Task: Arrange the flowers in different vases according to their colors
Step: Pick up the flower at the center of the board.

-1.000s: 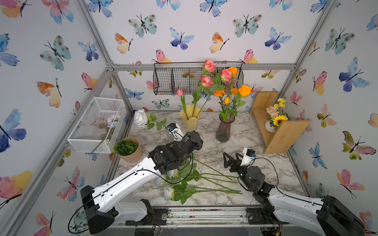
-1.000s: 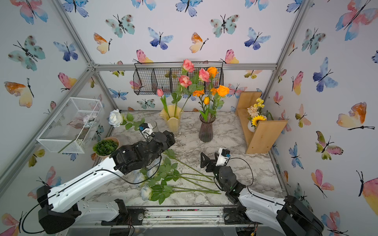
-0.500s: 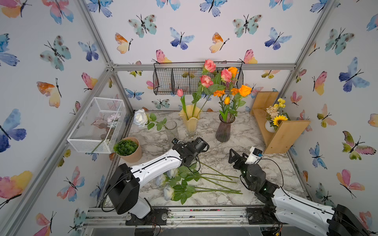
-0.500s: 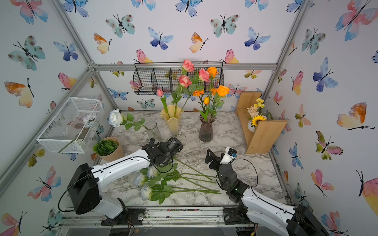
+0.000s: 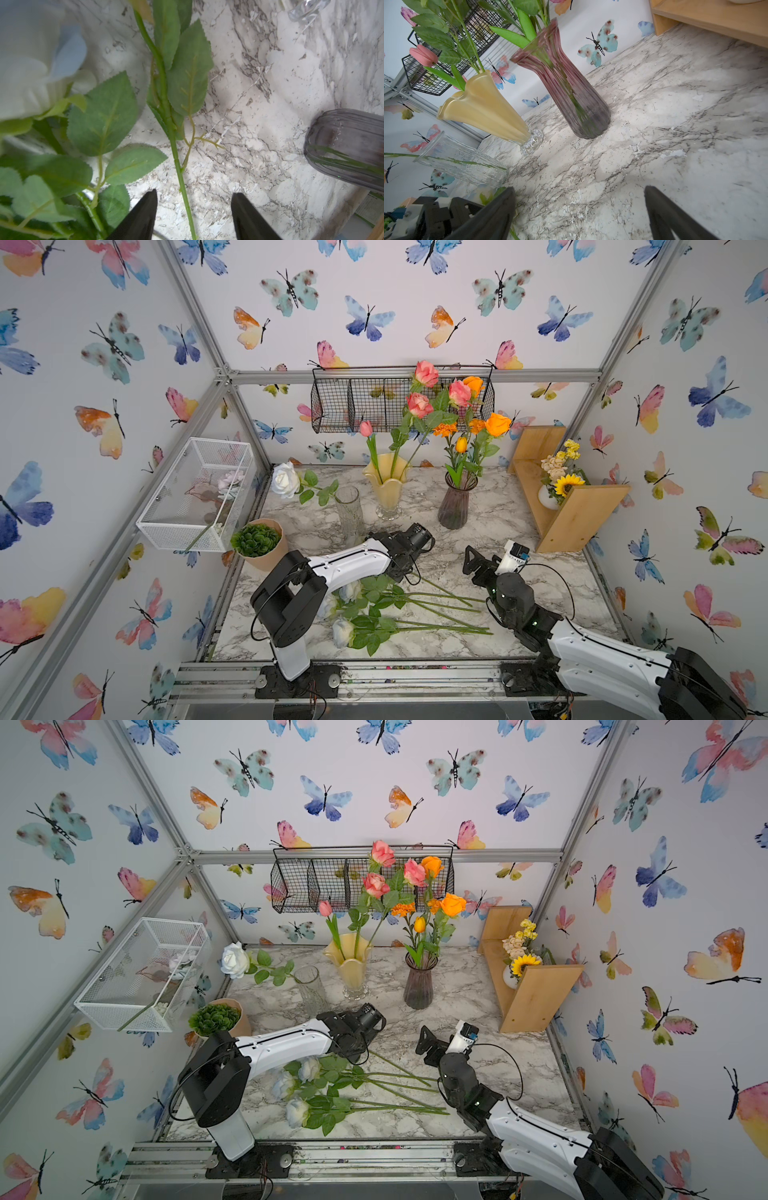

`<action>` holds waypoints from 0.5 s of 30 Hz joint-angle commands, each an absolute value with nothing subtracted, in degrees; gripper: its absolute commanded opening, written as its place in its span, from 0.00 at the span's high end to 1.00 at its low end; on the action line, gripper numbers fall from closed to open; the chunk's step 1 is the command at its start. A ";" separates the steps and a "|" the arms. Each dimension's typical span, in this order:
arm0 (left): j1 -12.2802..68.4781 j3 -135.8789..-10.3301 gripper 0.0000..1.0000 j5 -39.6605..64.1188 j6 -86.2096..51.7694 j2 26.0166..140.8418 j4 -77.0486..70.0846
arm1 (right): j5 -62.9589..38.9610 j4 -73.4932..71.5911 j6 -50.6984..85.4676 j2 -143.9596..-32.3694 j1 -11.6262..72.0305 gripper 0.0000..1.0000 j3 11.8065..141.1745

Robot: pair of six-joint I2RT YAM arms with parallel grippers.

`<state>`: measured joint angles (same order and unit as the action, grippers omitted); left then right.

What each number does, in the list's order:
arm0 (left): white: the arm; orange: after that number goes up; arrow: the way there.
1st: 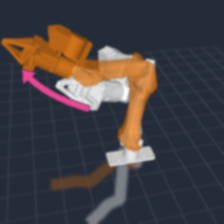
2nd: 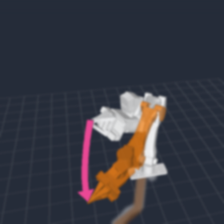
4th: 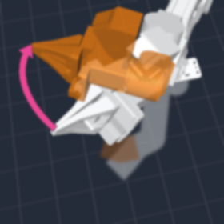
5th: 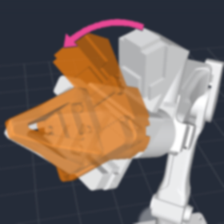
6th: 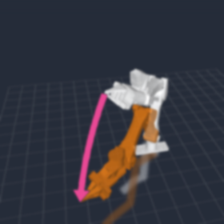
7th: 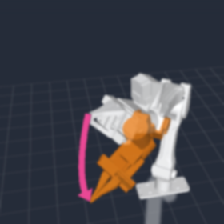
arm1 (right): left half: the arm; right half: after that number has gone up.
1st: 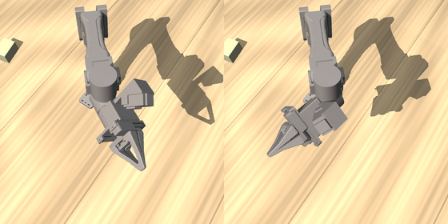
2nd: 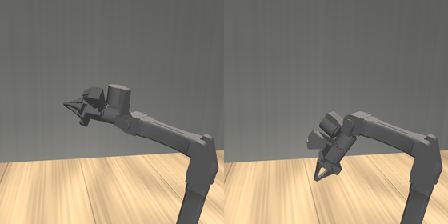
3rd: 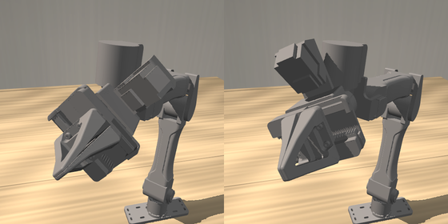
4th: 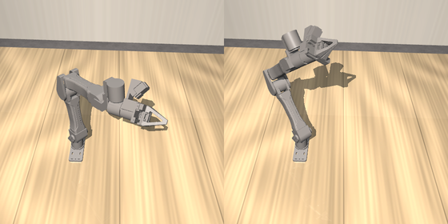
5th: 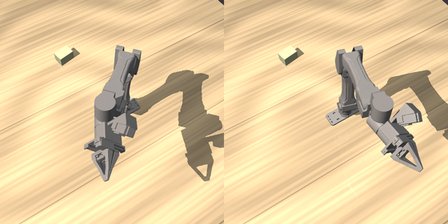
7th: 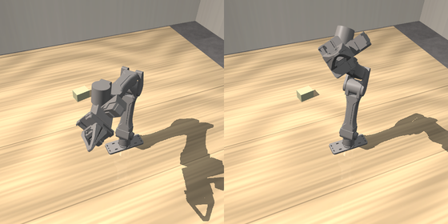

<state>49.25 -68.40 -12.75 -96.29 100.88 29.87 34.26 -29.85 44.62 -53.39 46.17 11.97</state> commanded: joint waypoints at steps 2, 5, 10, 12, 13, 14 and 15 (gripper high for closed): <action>48.49 -66.64 0.39 -11.16 -97.73 101.87 29.52 | 36.84 -31.00 44.86 -53.60 45.98 0.02 12.16; 47.63 -64.88 0.40 -10.55 -97.45 101.95 27.55 | 36.39 -31.72 44.28 -54.05 45.88 0.01 12.24; 46.76 -64.72 0.41 -11.58 -96.08 102.19 26.00 | 36.39 -32.55 43.85 -54.39 45.88 0.02 12.09; 46.58 -65.24 0.42 -11.55 -95.76 102.60 25.75 | 35.60 -32.70 43.62 -54.49 45.88 0.02 12.13; 46.39 -65.62 0.43 -11.51 -95.59 102.93 25.84 | 34.72 -32.70 43.52 -54.58 45.88 0.02 12.19; 46.36 -65.95 0.44 -11.52 -95.49 103.24 25.98 | 34.72 -32.86 43.54 -54.57 45.88 0.02 12.06; 46.40 -66.40 0.44 -11.51 -95.46 103.67 26.31 | 34.72 -32.89 43.52 -54.58 45.88 0.02 12.11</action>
<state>46.46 -65.28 -11.64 -96.47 102.19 25.87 34.63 -31.77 44.31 -54.35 46.11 11.94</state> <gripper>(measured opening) 0.560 0.985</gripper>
